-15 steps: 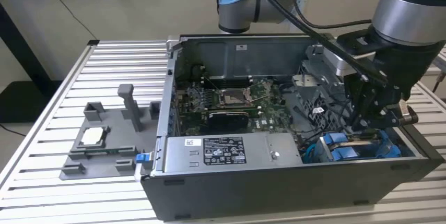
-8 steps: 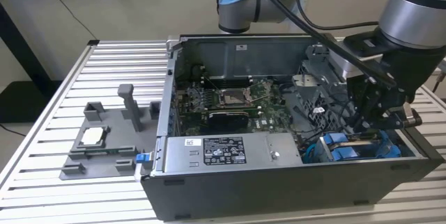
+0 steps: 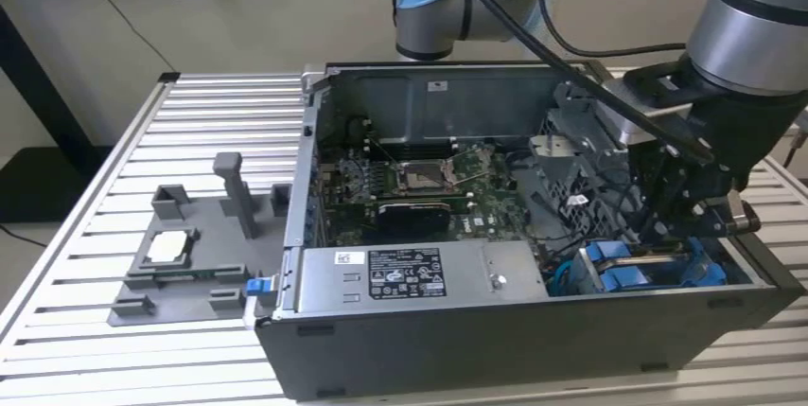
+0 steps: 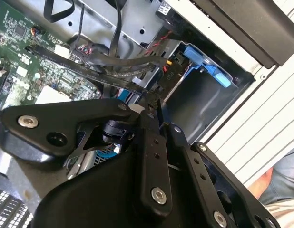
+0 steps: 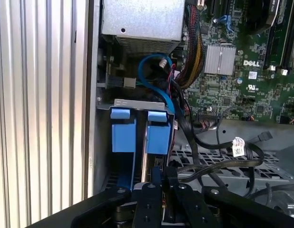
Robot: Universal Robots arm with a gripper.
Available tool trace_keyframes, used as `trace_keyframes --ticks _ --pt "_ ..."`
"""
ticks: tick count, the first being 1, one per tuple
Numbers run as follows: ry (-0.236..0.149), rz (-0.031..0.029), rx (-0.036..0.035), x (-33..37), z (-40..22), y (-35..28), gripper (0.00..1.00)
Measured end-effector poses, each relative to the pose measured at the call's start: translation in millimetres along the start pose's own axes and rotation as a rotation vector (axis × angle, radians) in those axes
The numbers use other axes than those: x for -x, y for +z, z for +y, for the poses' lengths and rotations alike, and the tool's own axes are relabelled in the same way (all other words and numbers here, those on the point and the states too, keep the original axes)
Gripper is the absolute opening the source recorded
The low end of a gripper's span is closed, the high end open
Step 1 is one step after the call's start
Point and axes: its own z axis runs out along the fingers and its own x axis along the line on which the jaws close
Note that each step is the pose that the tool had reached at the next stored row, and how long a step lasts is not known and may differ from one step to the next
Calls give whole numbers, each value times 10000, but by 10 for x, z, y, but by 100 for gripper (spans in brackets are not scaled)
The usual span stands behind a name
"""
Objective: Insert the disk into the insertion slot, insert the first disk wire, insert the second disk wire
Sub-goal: 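Insert the second disk wire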
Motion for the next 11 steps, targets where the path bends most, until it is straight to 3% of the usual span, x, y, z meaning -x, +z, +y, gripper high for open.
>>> trace_keyframes --ticks 11 --pt "271 -5 -5 -3 -29 41 16"
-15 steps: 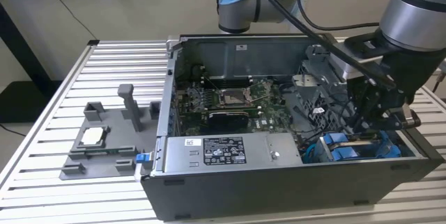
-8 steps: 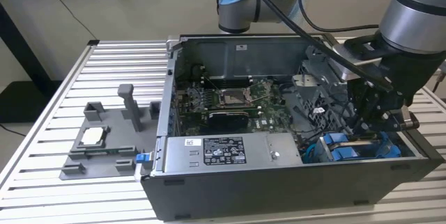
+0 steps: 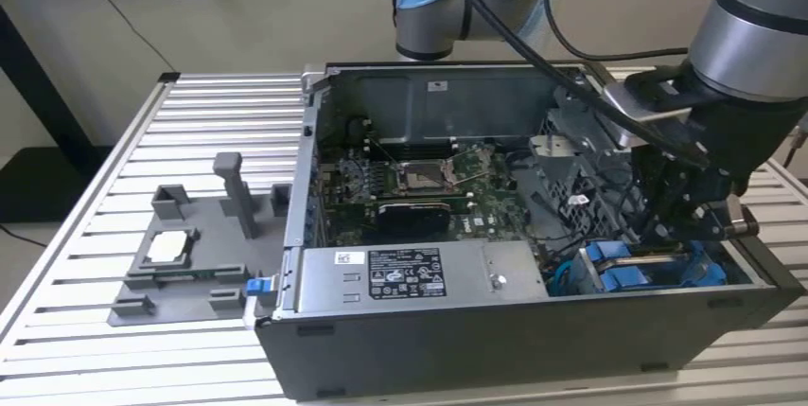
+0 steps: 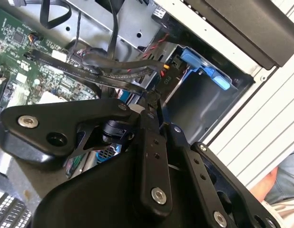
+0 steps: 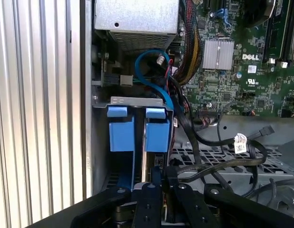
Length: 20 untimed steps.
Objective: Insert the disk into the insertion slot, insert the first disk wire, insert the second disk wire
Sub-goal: 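Insert the second disk wire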
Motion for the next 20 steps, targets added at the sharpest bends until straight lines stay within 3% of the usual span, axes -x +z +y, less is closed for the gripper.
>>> trace_keyframes --ticks 20 --pt "45 6 6 -4 5 65 16"
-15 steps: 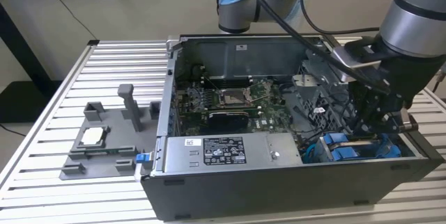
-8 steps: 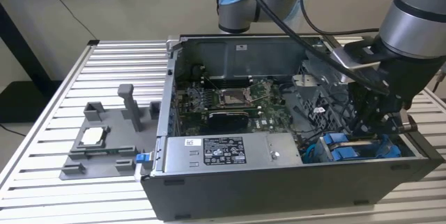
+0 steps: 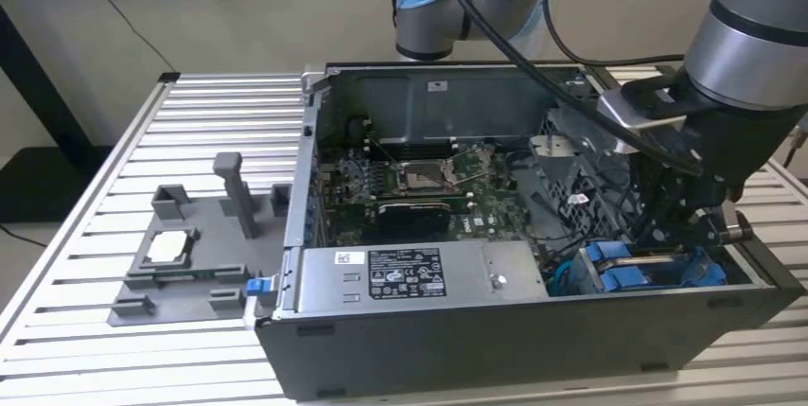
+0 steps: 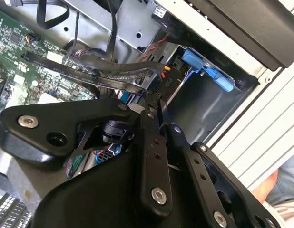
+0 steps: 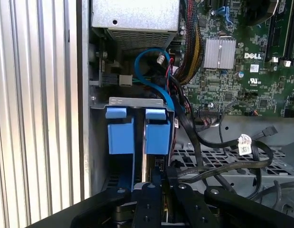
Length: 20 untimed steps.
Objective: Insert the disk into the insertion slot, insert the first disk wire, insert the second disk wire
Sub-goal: 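Insert the second disk wire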
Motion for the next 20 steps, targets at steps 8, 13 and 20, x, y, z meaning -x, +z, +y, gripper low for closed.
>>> trace_keyframes --ticks 8,13,20 --pt "1 -7 0 0 1 10 18" --pt "1 -7 -1 0 -1 -11 24" --pt "1 -3 0 5 -15 -145 24"
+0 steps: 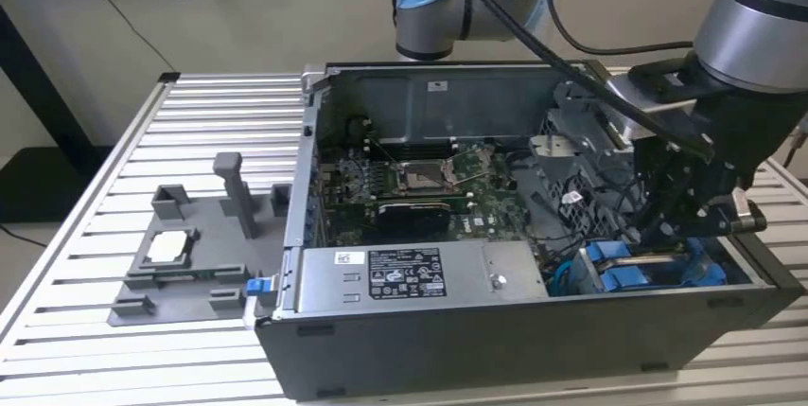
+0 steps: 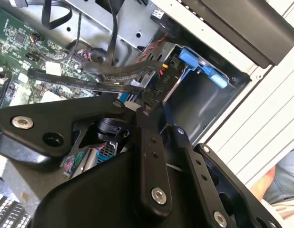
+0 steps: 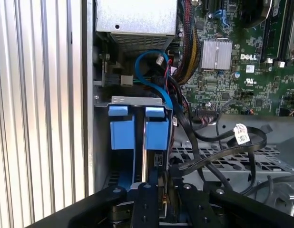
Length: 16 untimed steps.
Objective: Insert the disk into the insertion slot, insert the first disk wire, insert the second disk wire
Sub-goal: 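Insert the second disk wire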
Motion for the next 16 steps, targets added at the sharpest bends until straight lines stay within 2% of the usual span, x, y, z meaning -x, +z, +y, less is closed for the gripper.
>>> trace_keyframes --ticks 10,16 --pt "0 1 0 8 -22 -209 24" --pt "0 0 0 8 -23 -215 24"
